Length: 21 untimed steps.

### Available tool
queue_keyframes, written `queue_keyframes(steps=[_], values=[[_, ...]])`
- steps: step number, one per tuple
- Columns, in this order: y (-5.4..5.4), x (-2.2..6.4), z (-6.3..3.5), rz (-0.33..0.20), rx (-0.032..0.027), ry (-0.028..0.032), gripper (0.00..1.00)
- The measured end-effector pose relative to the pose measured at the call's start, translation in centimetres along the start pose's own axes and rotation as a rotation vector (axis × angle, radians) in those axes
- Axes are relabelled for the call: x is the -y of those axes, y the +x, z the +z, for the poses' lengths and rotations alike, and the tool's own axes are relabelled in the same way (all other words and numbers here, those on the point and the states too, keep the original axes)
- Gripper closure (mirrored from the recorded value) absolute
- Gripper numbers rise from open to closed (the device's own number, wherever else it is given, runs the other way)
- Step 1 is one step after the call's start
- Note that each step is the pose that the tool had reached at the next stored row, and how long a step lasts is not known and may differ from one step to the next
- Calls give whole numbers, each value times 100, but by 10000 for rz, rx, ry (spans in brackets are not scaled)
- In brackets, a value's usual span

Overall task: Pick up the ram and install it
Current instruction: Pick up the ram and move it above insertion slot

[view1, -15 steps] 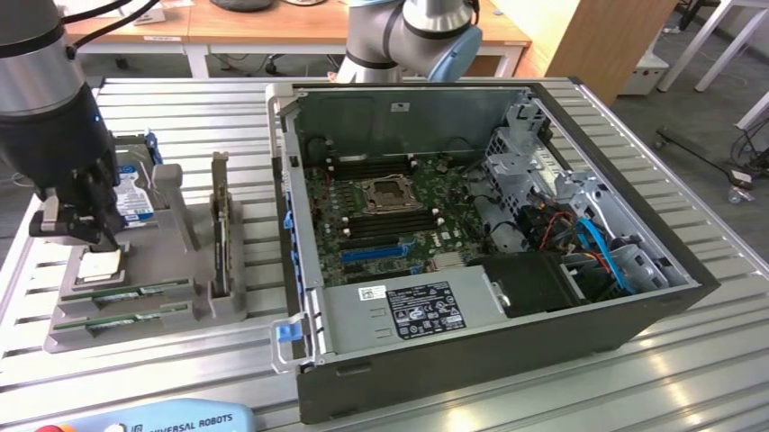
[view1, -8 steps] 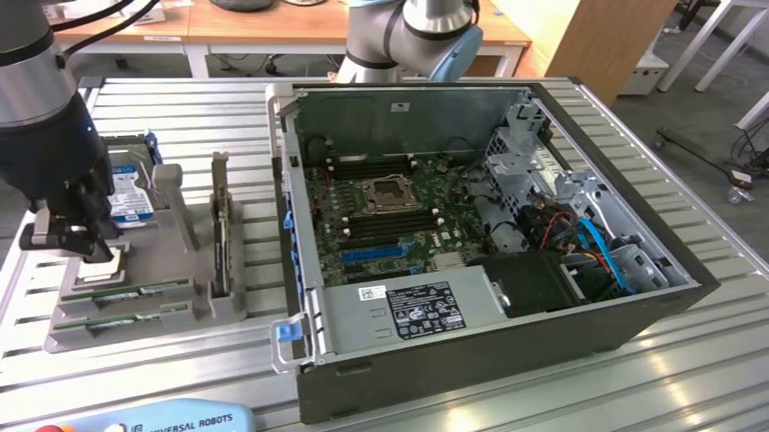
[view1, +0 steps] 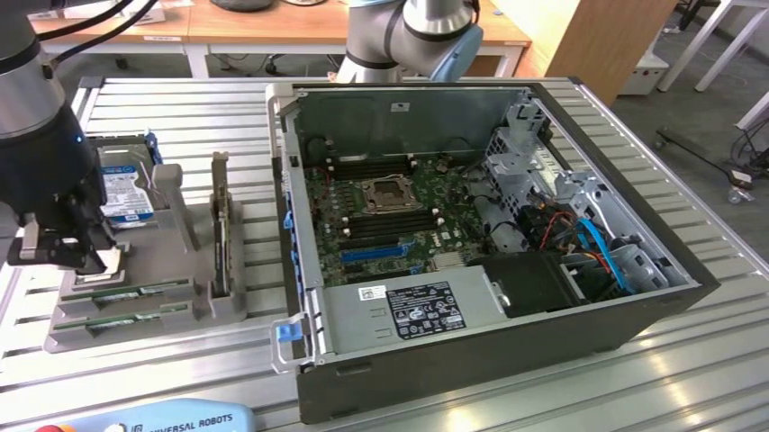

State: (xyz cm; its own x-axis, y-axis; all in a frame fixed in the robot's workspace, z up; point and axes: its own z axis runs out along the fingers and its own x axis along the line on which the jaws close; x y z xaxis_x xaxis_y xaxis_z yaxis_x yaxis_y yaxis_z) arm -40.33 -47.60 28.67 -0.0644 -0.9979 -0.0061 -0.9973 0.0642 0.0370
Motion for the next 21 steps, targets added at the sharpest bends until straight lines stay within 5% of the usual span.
queue_keyframes(steps=[10,21], values=[[132,-40,1,-105,-4,0,64],[135,-38,64,-108,-3,5,64]])
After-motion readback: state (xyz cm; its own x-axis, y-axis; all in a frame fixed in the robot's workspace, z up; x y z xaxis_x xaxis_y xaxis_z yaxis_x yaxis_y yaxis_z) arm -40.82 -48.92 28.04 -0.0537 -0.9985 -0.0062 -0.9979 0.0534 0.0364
